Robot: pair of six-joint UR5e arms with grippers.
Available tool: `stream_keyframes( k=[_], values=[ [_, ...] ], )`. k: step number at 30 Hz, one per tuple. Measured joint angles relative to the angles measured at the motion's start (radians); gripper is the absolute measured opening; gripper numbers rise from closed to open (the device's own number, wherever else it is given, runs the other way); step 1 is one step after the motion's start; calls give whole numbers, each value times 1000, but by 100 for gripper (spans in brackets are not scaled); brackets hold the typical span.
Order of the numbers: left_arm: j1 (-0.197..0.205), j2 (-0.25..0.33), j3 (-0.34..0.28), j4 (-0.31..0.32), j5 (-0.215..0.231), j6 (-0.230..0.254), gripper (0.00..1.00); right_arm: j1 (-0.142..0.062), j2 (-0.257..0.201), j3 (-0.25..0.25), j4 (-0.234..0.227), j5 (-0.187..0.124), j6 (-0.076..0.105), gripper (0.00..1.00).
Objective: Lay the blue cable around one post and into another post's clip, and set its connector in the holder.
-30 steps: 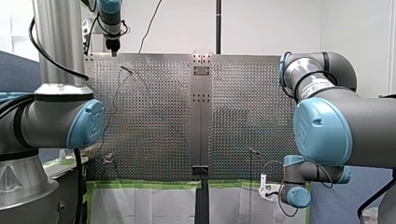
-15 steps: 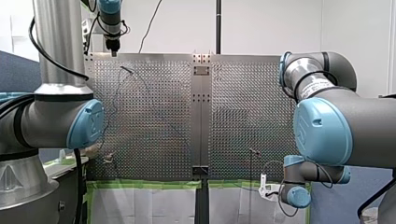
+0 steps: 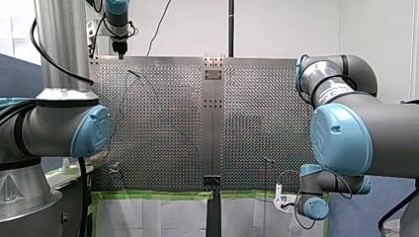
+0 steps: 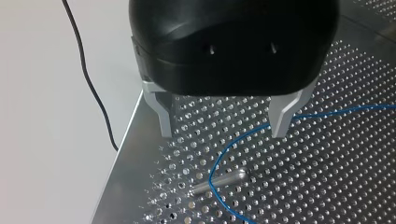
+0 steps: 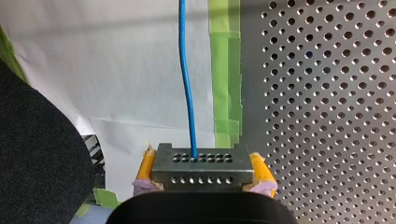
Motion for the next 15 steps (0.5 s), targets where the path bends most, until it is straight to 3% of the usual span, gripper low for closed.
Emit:
stream_keyframes(
  k=[6,15],
  values=[
    [-8,18,-6,24,12,2,98,0,0,0,0,0,0,0],
    [-27,81,-64,89,75,18,98,1,0,0,1,0,-1,0]
  ],
)
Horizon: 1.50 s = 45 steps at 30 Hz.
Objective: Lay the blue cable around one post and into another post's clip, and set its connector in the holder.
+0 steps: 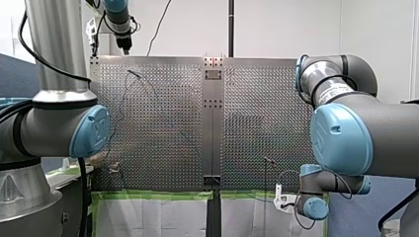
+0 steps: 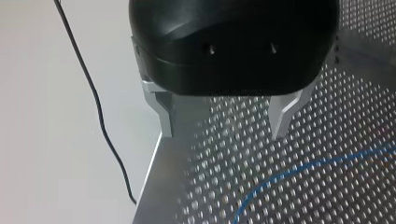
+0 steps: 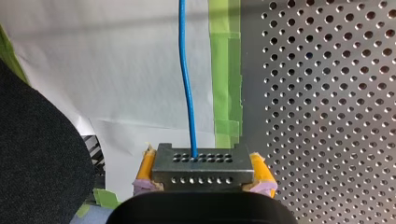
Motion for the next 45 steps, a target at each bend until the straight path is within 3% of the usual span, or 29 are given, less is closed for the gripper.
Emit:
stream_keyframes(
  k=[10,15,25,37,45],
  values=[
    [-40,68,-86,86,86,-13,98,5,0,0,0,0,0,0],
    [-66,37,-131,131,131,-31,98,11,0,-1,0,0,-1,0],
    [-163,-66,-236,236,235,-53,98,20,0,-1,0,3,-1,0],
    [-271,-174,-345,345,205,-53,98,29,0,-7,6,5,-1,0],
    [-332,-219,-406,406,226,-97,98,34,0,-9,9,9,0,0]
  ],
)
